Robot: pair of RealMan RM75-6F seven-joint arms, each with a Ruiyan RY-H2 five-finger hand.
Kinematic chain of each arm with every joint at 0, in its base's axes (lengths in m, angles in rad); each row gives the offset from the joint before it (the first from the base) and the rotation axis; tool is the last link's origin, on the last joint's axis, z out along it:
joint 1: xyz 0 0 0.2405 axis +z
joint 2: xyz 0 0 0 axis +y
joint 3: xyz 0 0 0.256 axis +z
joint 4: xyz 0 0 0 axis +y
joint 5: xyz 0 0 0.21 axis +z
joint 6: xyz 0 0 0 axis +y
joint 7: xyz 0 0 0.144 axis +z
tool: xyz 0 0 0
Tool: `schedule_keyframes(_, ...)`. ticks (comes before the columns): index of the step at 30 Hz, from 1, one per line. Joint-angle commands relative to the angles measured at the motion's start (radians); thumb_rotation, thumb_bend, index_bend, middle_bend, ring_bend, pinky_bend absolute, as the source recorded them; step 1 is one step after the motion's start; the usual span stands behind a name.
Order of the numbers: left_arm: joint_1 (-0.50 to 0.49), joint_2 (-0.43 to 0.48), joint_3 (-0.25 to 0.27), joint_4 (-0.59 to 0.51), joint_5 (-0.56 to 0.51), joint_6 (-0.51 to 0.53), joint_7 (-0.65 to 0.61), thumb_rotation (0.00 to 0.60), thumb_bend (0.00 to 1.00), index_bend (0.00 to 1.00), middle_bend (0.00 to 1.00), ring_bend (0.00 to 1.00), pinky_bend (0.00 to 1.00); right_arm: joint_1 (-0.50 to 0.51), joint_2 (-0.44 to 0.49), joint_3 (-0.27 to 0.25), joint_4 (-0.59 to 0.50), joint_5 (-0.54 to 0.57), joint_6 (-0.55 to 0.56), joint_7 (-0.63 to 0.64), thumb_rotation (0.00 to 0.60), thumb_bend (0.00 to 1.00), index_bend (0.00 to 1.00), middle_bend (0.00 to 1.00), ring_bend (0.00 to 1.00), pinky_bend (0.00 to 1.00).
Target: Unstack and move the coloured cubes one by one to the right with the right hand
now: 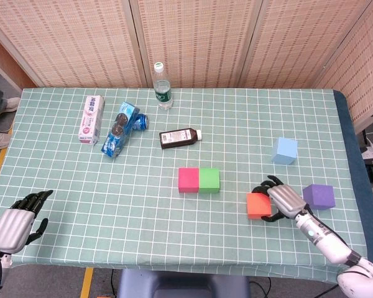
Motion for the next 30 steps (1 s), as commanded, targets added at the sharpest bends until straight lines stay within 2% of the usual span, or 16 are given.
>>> schedule_keyframes(1,0.000,0.000,0.000,0.000,-0.001,0.001,-0.001,0.600,0.47,0.13,0.19,0.20,0.39,-0.017,0.075,-0.028,-0.083,0.014,-0.017,-0.068,0.600,0.11,0.59,0.53,0.17,0.01)
schedule_keyframes(4,0.000,0.000,-0.001,0.000,-0.003,0.001,-0.002,0.600,0.47,0.13,0.19,0.20,0.39,-0.021,0.108,-0.029,-0.126,0.023,-0.018,-0.107,0.600,0.11,0.52,0.49,0.17,0.01)
schedule_keyframes(7,-0.001,0.000,-0.001,0.000,-0.004,-0.002,-0.001,0.600,0.47,0.13,0.19,0.20,0.39,-0.017,0.117,-0.029,-0.138,0.022,-0.033,-0.106,0.600,0.11,0.43,0.33,0.13,0.01)
schedule_keyframes(8,-0.001,0.000,-0.001,-0.001,-0.003,-0.003,-0.001,0.600,0.47,0.13,0.19,0.20,0.39,-0.013,0.116,-0.028,-0.137,0.021,-0.039,-0.101,0.600,0.11,0.37,0.24,0.09,0.00)
schedule_keyframes(10,-0.001,0.001,0.000,-0.001,-0.001,-0.002,0.000,0.600,0.47,0.13,0.19,0.20,0.39,-0.012,0.105,-0.020,-0.125,0.012,-0.034,-0.078,0.600,0.11,0.27,0.13,0.04,0.00)
schedule_keyframes(13,0.000,0.001,0.001,-0.002,0.001,0.001,-0.001,0.600,0.47,0.13,0.19,0.20,0.39,-0.011,0.087,-0.013,-0.106,-0.015,-0.018,-0.035,0.600,0.10,0.12,0.02,0.00,0.00)
schedule_keyframes(17,0.000,0.001,0.000,0.000,-0.002,0.001,-0.005,0.600,0.47,0.13,0.19,0.20,0.39,-0.003,0.063,-0.005,-0.075,-0.060,0.004,0.057,0.600,0.06,0.00,0.00,0.00,0.00)
schedule_keyframes(23,-0.001,0.002,0.000,-0.001,-0.002,0.000,-0.003,0.600,0.47,0.13,0.19,0.20,0.39,0.014,-0.005,0.017,-0.008,-0.100,0.037,0.183,0.600,0.06,0.00,0.00,0.00,0.00)
schedule_keyframes(27,-0.002,0.001,0.000,-0.001,-0.003,-0.003,0.001,0.600,0.47,0.13,0.19,0.20,0.39,0.025,-0.114,0.064,0.088,-0.094,0.080,0.187,0.600,0.06,0.00,0.00,0.00,0.00)
schedule_keyframes(30,-0.003,0.001,0.000,-0.001,-0.006,-0.006,0.004,0.600,0.47,0.13,0.19,0.20,0.39,0.055,-0.194,0.100,0.163,-0.065,0.058,0.165,0.600,0.06,0.00,0.00,0.00,0.00)
